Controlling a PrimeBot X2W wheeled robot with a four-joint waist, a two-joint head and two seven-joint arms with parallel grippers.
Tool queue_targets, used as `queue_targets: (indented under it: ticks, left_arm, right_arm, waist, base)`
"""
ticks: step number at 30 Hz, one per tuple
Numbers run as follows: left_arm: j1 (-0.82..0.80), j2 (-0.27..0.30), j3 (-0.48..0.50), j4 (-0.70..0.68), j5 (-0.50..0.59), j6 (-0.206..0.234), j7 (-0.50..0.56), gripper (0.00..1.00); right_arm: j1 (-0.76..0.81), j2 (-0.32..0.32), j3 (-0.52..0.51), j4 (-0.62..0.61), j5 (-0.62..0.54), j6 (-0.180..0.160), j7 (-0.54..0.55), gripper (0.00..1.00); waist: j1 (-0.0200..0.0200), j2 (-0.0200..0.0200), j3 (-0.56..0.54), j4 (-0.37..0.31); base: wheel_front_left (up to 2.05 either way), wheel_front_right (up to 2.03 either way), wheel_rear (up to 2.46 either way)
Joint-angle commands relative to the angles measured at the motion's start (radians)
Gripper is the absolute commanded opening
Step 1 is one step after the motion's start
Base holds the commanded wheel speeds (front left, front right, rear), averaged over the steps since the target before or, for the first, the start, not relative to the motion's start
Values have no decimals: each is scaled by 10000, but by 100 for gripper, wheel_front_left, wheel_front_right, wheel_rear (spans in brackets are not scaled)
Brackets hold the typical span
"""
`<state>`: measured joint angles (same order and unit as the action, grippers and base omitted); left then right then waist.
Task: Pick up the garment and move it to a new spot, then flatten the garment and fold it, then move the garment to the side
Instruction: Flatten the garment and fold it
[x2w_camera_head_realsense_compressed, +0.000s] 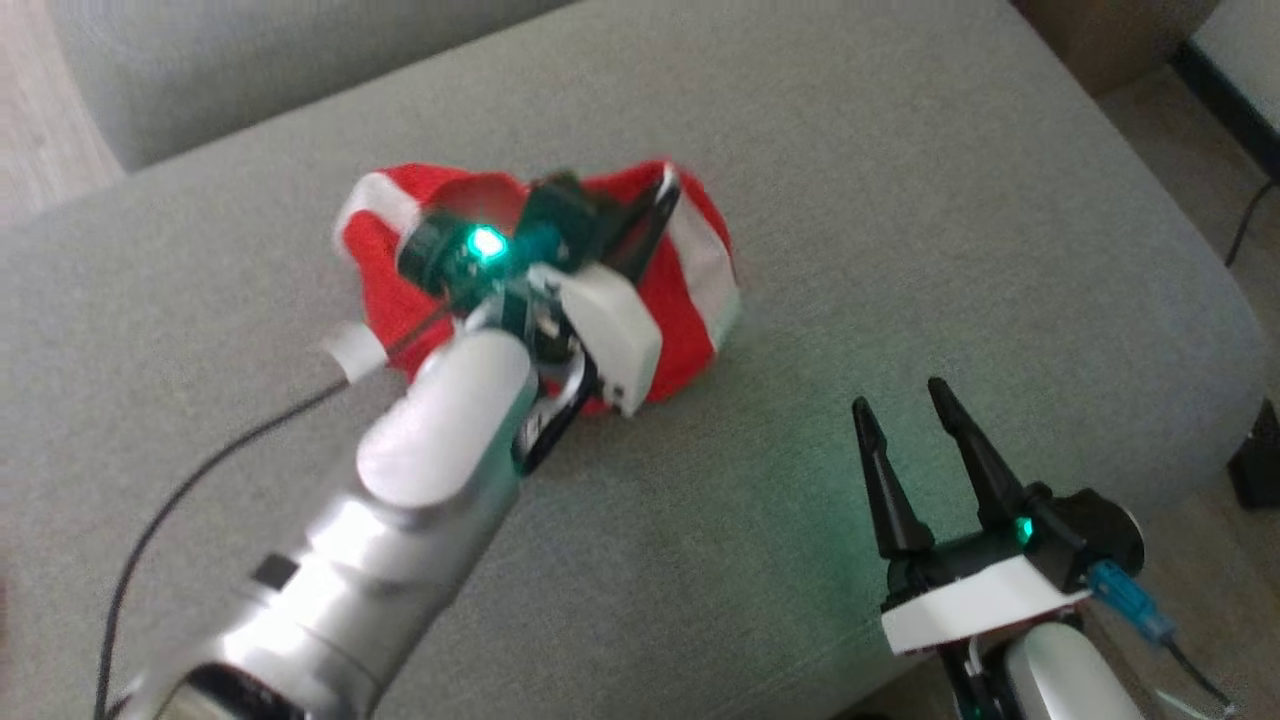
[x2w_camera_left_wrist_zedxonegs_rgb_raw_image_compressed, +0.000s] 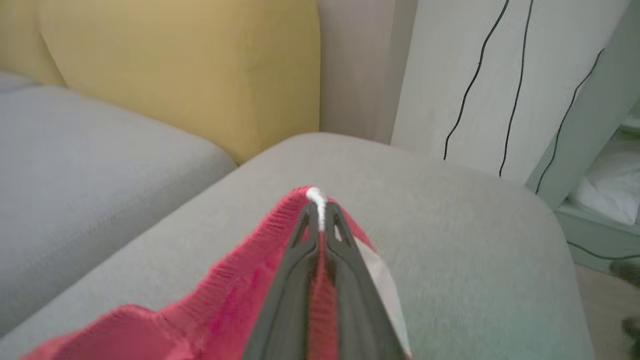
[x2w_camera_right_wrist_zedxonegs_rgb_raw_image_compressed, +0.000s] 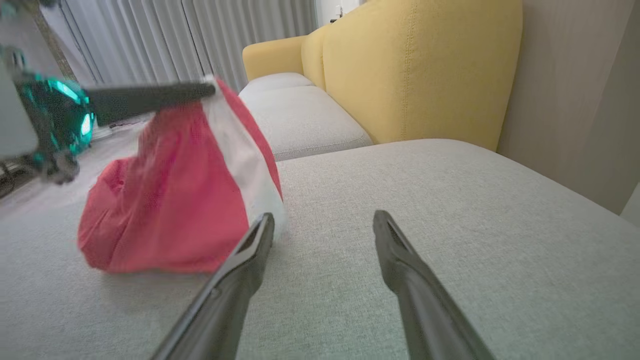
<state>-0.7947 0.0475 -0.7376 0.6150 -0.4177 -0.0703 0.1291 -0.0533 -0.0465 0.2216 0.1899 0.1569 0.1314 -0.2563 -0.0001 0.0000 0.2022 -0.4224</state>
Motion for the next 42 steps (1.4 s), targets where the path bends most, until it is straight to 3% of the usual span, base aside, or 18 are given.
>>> queue_targets:
  ticks: [1, 8, 12, 18, 26, 34, 42]
  left_arm:
    - [-965, 29, 454, -584, -133, 76, -152, 0]
    - [-2622, 51, 1389, -2185, -775, 189, -234, 0]
    - [-2623, 355, 1762, -2860, -1047, 294, -79, 0]
    - [-246, 1221, 1609, -3495, -1623, 252, 379, 0]
    - [3156, 2199, 1676, -3402, -1942, 346, -974, 0]
    - [4174, 2907, 2009, -3211, -1891, 533, -1824, 0]
    - [4195, 3019, 2119, -3230, -1926, 599, -2098, 0]
  right_arm:
    - [0, -37, 225, -267, -69, -7, -55, 100]
    - [346, -37, 166, -241, -83, -7, -55, 100]
    - [389, -37, 104, -268, -129, -7, -55, 100]
    - [323, -37, 84, -360, -201, -7, -55, 100]
    - [92, -37, -272, -313, -465, -7, -55, 100]
    - [-806, -73, 36, 968, -341, -7, -55, 100]
    - [-1992, -364, -554, 3123, -459, -7, -55, 100]
  waist:
    - [1, 0, -392, -12]
    - [1, 0, -1077, 736]
    - [1, 0, -1264, 1328]
    - [1, 0, -1062, 2168]
    - [1, 0, -572, 3060]
    - [1, 0, -355, 3595]
    - [1, 0, -213, 3902]
  base:
    - [0, 0, 0]
    - [0, 0, 0]
    - [0, 0, 0]
    - [0, 0, 0]
    - [0, 0, 0]
    - [0, 0, 0]
    - [0, 0, 0]
